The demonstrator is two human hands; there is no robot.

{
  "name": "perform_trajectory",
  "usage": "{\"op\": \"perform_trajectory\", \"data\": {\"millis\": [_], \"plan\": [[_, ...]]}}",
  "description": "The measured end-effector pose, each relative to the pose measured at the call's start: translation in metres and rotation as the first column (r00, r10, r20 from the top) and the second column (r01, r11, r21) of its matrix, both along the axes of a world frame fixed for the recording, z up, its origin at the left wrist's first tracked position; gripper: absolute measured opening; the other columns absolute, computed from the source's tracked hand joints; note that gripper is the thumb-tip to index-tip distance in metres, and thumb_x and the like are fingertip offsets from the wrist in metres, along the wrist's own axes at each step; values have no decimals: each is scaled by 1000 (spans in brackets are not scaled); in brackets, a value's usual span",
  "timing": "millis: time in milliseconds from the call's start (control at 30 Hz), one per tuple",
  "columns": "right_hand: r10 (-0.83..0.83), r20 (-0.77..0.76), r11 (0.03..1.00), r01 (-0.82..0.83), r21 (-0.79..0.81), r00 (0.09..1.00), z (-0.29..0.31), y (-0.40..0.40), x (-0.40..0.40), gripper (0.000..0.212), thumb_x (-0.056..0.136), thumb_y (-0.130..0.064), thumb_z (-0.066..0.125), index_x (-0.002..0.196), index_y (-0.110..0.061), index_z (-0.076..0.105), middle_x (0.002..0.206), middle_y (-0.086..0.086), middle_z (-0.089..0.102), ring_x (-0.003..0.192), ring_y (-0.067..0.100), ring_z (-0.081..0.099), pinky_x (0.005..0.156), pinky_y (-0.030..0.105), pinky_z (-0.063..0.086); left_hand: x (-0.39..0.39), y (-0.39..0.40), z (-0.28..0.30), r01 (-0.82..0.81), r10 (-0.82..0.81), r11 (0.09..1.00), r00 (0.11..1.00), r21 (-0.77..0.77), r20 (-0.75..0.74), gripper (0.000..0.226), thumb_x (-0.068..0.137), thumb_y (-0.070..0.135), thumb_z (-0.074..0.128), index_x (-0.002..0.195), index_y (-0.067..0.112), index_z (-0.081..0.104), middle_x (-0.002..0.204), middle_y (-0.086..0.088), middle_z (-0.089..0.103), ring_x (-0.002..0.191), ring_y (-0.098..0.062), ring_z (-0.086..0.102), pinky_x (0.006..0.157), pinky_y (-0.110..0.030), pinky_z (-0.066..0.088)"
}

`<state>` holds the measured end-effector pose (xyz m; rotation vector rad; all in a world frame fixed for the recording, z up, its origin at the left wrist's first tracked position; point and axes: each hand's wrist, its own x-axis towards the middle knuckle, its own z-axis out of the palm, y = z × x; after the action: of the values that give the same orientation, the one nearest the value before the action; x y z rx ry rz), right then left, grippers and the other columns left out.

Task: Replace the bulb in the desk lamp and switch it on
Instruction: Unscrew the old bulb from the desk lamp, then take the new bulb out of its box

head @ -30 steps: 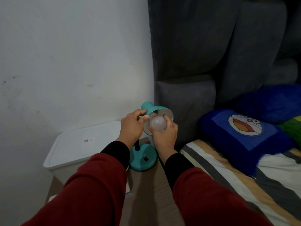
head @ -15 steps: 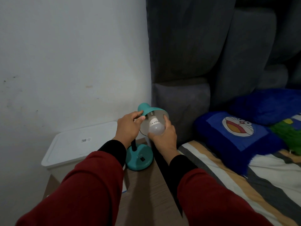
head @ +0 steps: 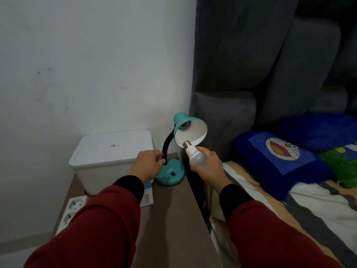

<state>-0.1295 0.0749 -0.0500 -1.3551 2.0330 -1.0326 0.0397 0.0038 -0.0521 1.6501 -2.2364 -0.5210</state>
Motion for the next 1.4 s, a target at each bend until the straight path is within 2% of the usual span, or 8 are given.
{"op": "perform_trajectory", "data": {"millis": [333, 600, 767, 967, 1133, 1267, 1333, 1400], "plan": [[325, -211, 923, -261, 283, 922, -25, 11, 15, 60, 81, -12, 66, 137, -17, 47, 134, 12, 47, 121, 27, 50, 96, 28, 42, 51, 22, -63, -35, 25, 997, 991, 70, 131, 40, 90, 22, 57, 129, 15, 54, 133, -11, 54, 120, -27, 53, 101, -32, 43], [414, -189, 855, -308, 418, 890, -67, -10, 44, 61, 77, -12, 69, 135, -16, 50, 132, 11, 52, 120, 24, 53, 96, 26, 42, 66, 16, -88, 12, -6, 996, 997, -89, 74, 37, 89, 16, 58, 125, 14, 54, 131, -7, 50, 120, -27, 45, 98, -40, 45], [414, -154, 839, -310, 446, 897, -92, -19, 61, 54, 80, -15, 66, 132, -17, 52, 128, 10, 57, 116, 23, 55, 85, 20, 39, 72, 16, -104, 6, -14, 985, 999, -174, -46, 33, 88, 17, 62, 120, 12, 59, 125, -7, 55, 115, -28, 45, 97, -33, 41], [380, -154, 864, -291, 410, 912, -109, -30, 73, 51, 80, -19, 66, 130, -17, 53, 129, 9, 58, 112, 21, 55, 89, 24, 41, 75, 14, -116, -41, 9, 982, 985, -183, -175, 32, 87, 18, 64, 119, 14, 61, 121, -2, 56, 115, -20, 42, 90, -13, 24], [404, -156, 857, -313, 410, 901, -109, -33, 72, 69, 77, -18, 70, 140, -17, 42, 142, 10, 42, 129, 23, 43, 107, 30, 36, 74, 13, -120, -154, 100, 966, 964, -210, -246, 41, 76, 21, 74, 114, 11, 63, 118, -8, 54, 112, -23, 48, 97, -28, 41], [319, -239, 947, -299, 117, 917, -100, -34, 78, 66, 78, -23, 71, 138, -18, 45, 140, 6, 47, 131, 20, 44, 111, 35, 38, 74, 17, -124, -318, 264, 944, 884, -84, -385, 62, 72, 28, 78, 126, 15, 51, 125, -5, 46, 118, -19, 44, 99, -30, 43], [293, -206, 955, -298, 11, 933, -93, -34, 85, 60, 77, -19, 73, 133, -16, 50, 128, 5, 58, 119, 17, 54, 99, 28, 47, 73, 18, -126, -341, 297, 940, 842, -17, -450, 66, 71, 26, 79, 129, 17, 47, 125, -4, 48, 117, -18, 46, 98, -30, 44], [319, -171, 946, -323, 1, 932, -86, -32, 93, 56, 79, -12, 71, 131, -14, 52, 118, 4, 62, 105, 10, 57, 81, 4, 45, 70, 18, -128, -363, 321, 932, 813, 8, -486, 66, 71, 24, 79, 128, 18, 46, 123, -3, 50, 115, -17, 48, 96, -30, 45]]}}
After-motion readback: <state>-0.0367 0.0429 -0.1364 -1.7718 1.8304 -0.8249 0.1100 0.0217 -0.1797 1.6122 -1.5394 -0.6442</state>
